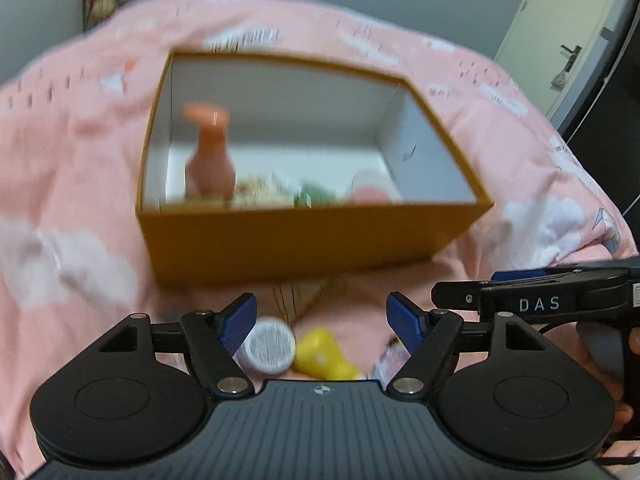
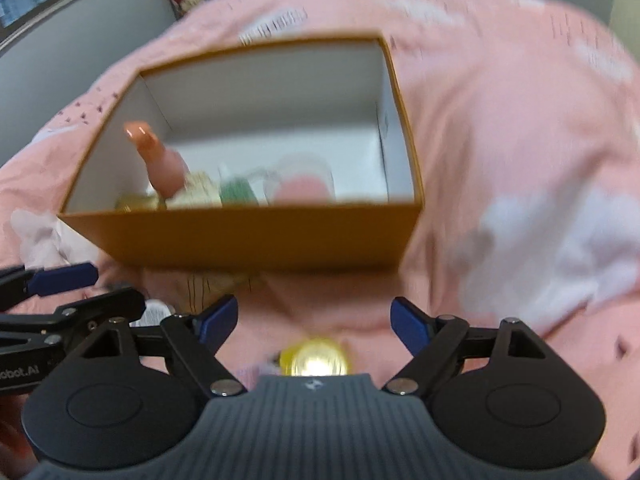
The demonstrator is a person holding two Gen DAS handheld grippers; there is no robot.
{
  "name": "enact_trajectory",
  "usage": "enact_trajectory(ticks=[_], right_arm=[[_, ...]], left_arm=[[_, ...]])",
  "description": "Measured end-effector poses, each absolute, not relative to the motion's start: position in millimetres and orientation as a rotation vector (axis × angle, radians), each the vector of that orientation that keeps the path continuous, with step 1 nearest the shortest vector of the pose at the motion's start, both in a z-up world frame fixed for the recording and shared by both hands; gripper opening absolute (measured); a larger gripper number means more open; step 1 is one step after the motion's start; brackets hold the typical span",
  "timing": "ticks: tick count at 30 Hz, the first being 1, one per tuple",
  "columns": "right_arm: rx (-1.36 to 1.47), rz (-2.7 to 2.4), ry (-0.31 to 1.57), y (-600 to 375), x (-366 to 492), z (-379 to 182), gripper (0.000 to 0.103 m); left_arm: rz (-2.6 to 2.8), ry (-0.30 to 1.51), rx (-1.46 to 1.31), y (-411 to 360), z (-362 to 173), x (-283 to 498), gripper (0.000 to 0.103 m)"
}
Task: Organize rigid objects
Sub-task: 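Withdraw both tools from the box toward the remaining cosmetics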
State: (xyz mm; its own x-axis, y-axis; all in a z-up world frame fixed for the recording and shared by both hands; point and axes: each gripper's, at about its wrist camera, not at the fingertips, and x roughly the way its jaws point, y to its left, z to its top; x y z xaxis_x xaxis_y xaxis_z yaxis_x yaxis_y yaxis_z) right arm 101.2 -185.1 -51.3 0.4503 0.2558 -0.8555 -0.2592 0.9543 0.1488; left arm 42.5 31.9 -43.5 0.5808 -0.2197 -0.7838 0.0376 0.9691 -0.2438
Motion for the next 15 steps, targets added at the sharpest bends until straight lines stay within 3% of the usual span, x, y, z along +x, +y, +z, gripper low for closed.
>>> enact_trajectory(ticks=[6,15], right_arm=[[0.134,0.262,1.241,-204,103,-84,0.082],[0.106,0.26,1.259,-201,99,-93,0.081]], left_arm=[[-0.114,1.094,-0.306,45,-69,38,0.083],[-0.084,1.176,-0.372,55,-84,33,0.074]])
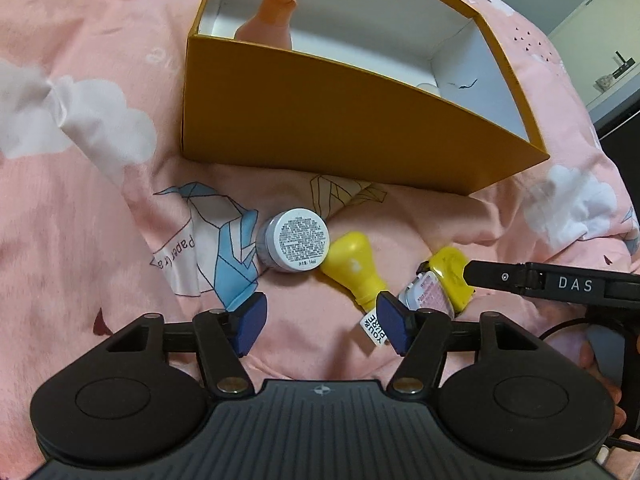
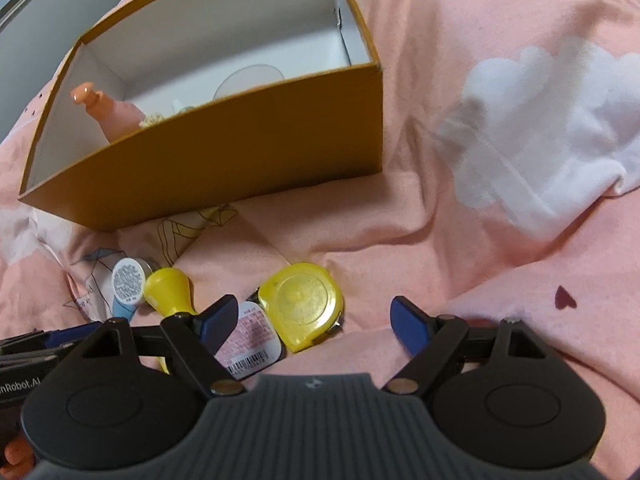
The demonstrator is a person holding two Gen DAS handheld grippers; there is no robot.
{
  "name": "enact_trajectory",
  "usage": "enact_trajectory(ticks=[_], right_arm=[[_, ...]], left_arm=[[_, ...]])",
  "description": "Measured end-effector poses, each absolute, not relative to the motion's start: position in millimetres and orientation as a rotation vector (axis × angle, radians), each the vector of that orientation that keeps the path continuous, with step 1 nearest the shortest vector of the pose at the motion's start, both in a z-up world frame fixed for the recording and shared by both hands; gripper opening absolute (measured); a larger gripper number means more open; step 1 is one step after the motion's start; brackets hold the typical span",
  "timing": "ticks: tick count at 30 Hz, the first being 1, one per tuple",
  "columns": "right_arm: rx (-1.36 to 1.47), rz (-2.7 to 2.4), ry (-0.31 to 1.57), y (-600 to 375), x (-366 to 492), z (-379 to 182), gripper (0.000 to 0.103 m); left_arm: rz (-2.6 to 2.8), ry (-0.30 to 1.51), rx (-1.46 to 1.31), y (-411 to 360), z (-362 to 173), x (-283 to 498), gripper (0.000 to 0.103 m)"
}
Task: Organize rigid objects
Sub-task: 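Withdraw both tools from the box toward the remaining cosmetics, then grasp the white-lidded jar with the left tool while the right tool grasps the yellow case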
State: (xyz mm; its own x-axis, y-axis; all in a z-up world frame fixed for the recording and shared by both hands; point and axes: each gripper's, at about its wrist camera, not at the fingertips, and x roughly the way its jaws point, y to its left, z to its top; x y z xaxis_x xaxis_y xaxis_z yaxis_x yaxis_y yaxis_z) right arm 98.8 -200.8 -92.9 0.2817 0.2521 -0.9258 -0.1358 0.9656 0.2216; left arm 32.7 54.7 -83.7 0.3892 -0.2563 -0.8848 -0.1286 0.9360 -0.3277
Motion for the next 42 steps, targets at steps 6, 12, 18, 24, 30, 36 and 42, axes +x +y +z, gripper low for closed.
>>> enact_trajectory(ticks=[6,12,18,24,30,36,42], right_arm=[[0.108,0.278,1.266,-199,106,-97,0.073],[0.087,0.305,1.306,-188,113,-110,0.063],[0.056,0.317,1.327,-180,117,-121,0.058],[-0.007,0.349,1.323,-167,118,-123,0.059],[0.037,0.325,1.346,-176,126,-130,0.055],[-0.018,0.352,1.352,-166,128,-135,0.056],[-0.008,0.359,1.365,-162,136,-145,0.053]], left_arm=[[-0.076,1.11,-0.36,50,-75,38,0.073],[-0.035,1.086,-0.211,37,-77,49,0.073],[-0.031,1.121,-0.088,27,-91,56,0.071],[-0.055,1.111,0.021,16,-96,62,0.071],[-0.049,1.115,0.019,19,-104,69,0.067],[-0.046,1.122,0.027,16,-113,76,0.058],[-0.053,1.126,-0.01,20,-116,78,0.047]])
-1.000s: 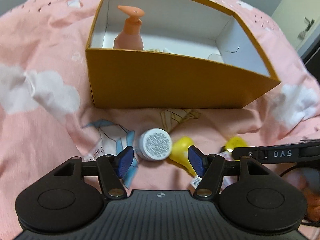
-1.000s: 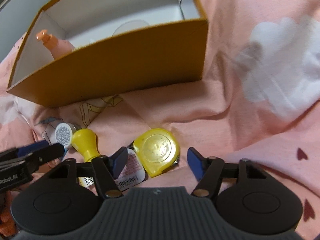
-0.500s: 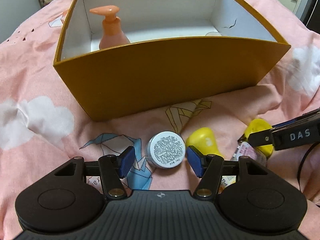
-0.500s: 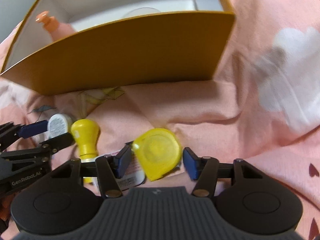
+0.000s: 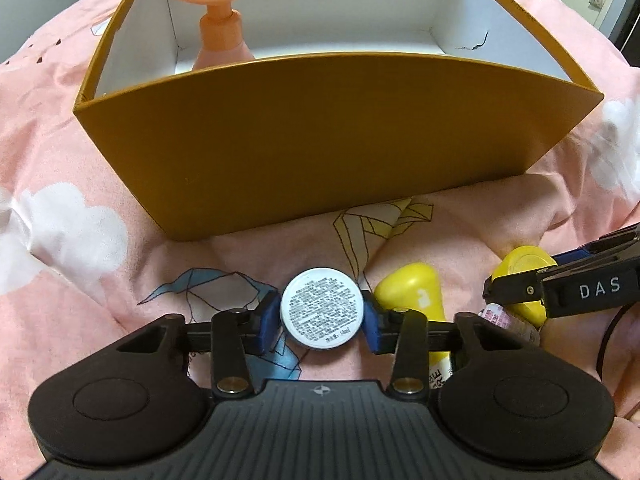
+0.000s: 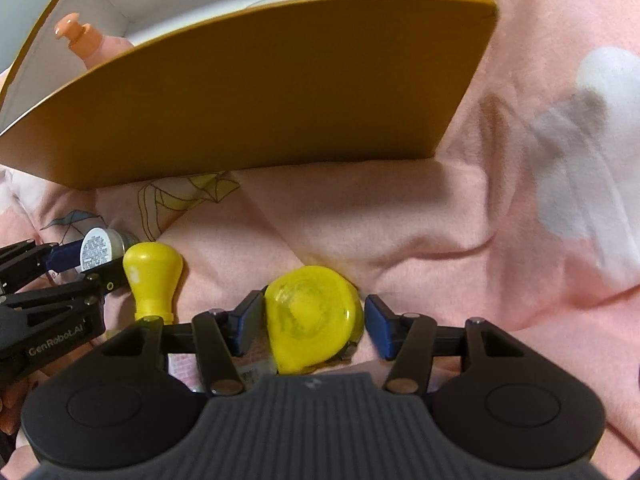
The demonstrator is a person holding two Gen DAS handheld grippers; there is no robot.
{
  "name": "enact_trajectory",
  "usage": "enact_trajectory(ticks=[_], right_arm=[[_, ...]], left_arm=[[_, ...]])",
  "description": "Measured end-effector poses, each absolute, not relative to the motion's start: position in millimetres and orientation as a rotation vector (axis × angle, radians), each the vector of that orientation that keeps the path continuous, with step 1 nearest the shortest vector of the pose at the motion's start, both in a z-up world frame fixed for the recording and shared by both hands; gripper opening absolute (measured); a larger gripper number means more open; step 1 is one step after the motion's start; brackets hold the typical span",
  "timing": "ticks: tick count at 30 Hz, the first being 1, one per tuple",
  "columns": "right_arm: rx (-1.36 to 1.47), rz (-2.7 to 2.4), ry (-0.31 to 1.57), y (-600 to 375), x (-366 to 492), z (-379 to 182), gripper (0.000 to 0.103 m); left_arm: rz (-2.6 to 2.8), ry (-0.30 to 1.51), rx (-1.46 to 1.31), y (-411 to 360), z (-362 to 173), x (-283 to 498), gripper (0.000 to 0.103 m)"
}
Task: Organize rigid objects
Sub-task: 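Grasp the white-lidded jar with the left tool while the right tool grasps the yellow case, then lift the white jar and yellow case and carry them into the box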
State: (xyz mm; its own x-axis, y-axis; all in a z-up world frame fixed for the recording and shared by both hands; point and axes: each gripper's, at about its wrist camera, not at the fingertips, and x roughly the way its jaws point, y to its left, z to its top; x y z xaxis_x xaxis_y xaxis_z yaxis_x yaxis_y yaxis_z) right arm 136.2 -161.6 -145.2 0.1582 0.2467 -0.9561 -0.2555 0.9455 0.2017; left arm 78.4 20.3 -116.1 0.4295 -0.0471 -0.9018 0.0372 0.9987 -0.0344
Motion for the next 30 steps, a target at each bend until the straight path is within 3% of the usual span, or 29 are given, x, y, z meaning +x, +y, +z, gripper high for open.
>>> enact_trajectory(ticks=[17,30], right_arm=[[-0.045,0.444,1.216,-147,140,-117,0.053],[-0.082,0.435,1.286,-141,146,-136,0.053]], left_arm=[[-0.038,1.1,-0.075,32,-107,69,0.047],[-0.033,1.087,-0.095,33,-107,69,0.047]])
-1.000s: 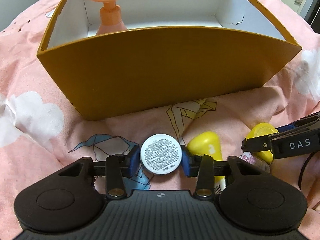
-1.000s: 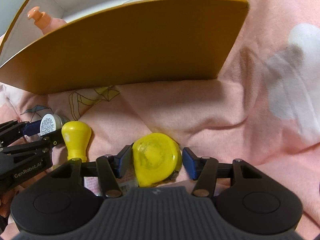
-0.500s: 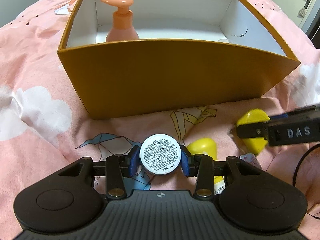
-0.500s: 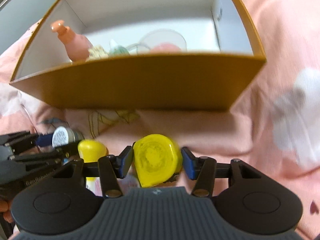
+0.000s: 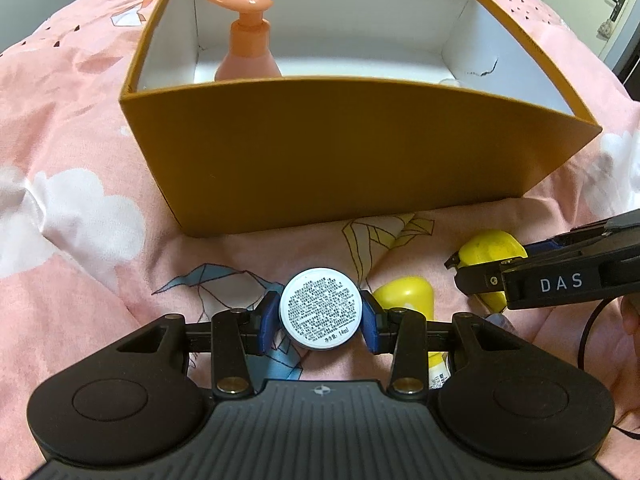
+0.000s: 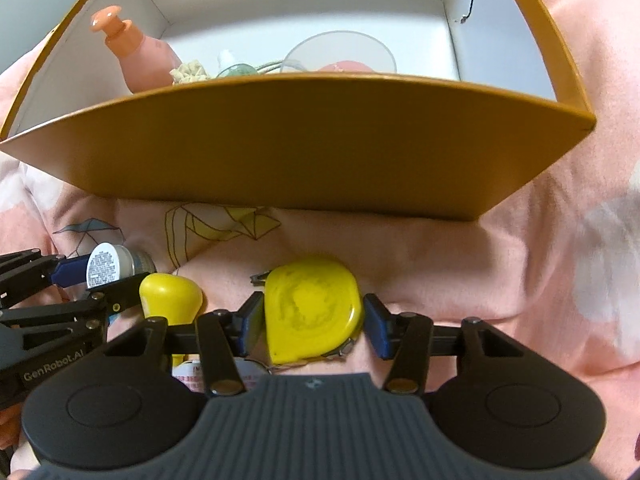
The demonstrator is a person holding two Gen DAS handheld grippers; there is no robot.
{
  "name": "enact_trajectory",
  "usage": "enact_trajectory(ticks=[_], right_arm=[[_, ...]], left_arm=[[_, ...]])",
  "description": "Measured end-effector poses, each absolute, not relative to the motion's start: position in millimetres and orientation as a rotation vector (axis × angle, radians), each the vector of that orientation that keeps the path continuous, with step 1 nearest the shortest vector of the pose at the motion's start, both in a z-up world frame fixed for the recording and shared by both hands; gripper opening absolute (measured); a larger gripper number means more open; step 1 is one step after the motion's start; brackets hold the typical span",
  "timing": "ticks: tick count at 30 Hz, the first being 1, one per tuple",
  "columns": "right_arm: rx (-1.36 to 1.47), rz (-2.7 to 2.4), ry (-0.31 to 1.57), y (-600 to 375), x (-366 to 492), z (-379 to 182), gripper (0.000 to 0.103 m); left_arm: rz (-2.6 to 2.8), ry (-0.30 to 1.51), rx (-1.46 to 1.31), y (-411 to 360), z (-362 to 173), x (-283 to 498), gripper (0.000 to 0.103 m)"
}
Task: Organize rigid objects
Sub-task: 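Lift the white jar and yellow case and carry them into the box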
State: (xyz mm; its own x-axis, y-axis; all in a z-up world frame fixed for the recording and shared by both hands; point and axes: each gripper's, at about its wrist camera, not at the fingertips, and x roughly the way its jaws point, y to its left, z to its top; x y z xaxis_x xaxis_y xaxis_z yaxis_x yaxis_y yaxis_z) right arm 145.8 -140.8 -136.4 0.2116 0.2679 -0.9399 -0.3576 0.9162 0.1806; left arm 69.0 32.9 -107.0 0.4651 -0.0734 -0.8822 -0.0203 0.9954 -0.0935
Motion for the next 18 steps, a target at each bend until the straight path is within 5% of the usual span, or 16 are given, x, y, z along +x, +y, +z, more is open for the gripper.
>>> enact_trajectory(ticks=[18], right_arm=[[-0.094,0.492,1.056,-165,124,-56,0.052]], left_arm=[[-0.097,0.924,-0.152,35,-44,49,0.047]])
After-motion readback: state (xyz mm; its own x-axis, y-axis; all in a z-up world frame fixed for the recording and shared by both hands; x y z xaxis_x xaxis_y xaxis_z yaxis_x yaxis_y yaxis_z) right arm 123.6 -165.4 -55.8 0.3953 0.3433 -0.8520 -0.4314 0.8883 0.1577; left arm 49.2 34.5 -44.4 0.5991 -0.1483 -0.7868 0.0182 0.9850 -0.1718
